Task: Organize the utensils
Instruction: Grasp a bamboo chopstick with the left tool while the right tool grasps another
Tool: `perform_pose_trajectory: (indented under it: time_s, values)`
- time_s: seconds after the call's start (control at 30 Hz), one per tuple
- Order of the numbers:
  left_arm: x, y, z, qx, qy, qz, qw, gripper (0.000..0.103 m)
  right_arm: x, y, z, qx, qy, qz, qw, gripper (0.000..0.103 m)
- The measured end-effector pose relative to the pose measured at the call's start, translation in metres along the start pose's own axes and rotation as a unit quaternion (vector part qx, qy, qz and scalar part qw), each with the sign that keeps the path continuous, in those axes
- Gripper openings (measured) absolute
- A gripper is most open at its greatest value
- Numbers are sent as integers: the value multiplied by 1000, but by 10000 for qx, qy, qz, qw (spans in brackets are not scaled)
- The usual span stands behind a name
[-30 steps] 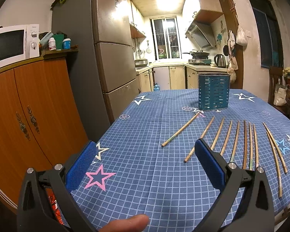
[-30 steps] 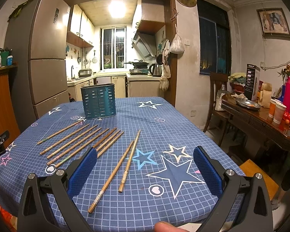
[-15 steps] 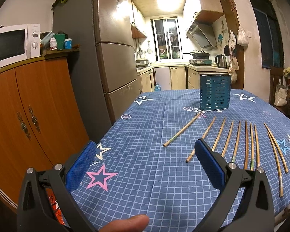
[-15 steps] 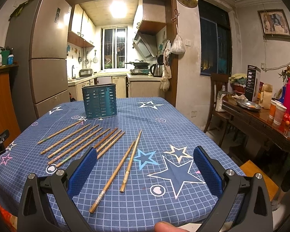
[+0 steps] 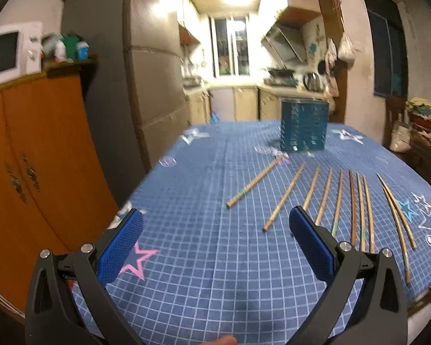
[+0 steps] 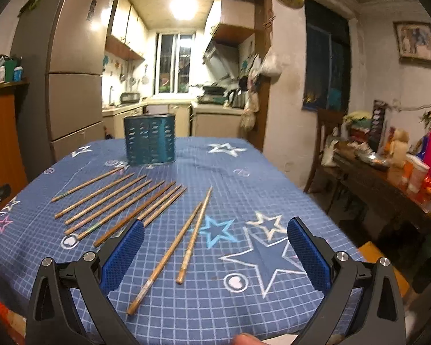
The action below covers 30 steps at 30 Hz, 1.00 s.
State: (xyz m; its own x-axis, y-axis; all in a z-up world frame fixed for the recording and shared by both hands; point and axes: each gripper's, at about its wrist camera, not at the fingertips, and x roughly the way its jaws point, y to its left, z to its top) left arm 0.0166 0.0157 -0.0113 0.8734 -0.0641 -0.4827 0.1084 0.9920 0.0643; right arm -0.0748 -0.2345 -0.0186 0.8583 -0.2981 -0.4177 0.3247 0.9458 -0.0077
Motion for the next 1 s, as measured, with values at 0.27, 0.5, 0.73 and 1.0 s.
perform_pose_trajectory:
  time_s: [0.27,0.5,0.73,1.0]
  values:
    - [47,26,11,633,609,-1030,9908,98,12,5,-12,-430,450,-52,9980,100]
    - [116,18,24,1280,1289,-1894,9650,91,36,8,-13,-13,1233,394,9916,100]
    - [178,5,29,1805,1927,-2835,9219,68,43,4,-12,240,1216,529,9909,94]
    - [214,-5,30,2108,2161,-3203,8979,50,45,9,-21,5,1222,225,9923,51]
